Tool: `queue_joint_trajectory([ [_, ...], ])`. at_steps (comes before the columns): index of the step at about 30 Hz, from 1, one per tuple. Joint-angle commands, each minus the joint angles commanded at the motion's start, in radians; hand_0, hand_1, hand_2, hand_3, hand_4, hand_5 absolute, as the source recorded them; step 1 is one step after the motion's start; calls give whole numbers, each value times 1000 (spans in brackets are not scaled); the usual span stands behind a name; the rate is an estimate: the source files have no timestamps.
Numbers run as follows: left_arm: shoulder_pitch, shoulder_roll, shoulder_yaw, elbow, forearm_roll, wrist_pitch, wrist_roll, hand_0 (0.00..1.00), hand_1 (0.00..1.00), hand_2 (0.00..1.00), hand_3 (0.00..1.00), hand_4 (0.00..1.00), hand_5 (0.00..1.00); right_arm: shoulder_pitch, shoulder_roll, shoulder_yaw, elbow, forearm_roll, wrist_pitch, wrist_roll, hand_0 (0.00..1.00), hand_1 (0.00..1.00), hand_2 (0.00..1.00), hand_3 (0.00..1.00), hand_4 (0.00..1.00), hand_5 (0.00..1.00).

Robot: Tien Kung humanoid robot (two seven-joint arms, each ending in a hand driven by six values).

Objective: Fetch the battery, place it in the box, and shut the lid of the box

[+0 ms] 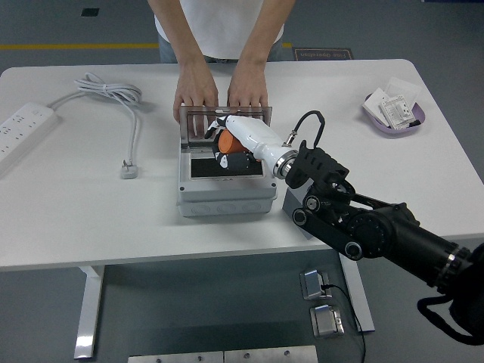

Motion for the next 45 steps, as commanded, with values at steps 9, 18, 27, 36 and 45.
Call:
queue_joint_trajectory([
  [9, -1, -3, 25, 0, -20, -1, -3, 792, 787, 782, 975, 815, 953, -12, -3, 3, -6, 19, -4, 8, 551, 639, 640, 671, 353, 80],
  [18, -4, -7, 88, 0, -71, -2, -15, 792, 787, 782, 974, 816, 954, -22, -5, 2, -7, 31, 11, 18, 516, 595, 633, 662, 370, 84],
  [27, -2, -8, 67, 0, -48, -3, -7, 790, 786, 782, 971, 815, 952, -25, -14, 4, 8, 50, 28, 17, 568, 599, 646, 674, 648, 119],
  [36, -5, -11, 71, 0, -49, -4, -6, 788, 786, 782, 971, 813, 950, -21, -20, 8, 9, 66, 43, 13, 605, 604, 647, 699, 737, 94],
  [45, -4, -11, 88, 0, -64, -4, -8, 787, 786, 781, 970, 807, 946, -24, -26, 6, 21, 75, 53, 4, 700, 657, 675, 742, 779, 98],
])
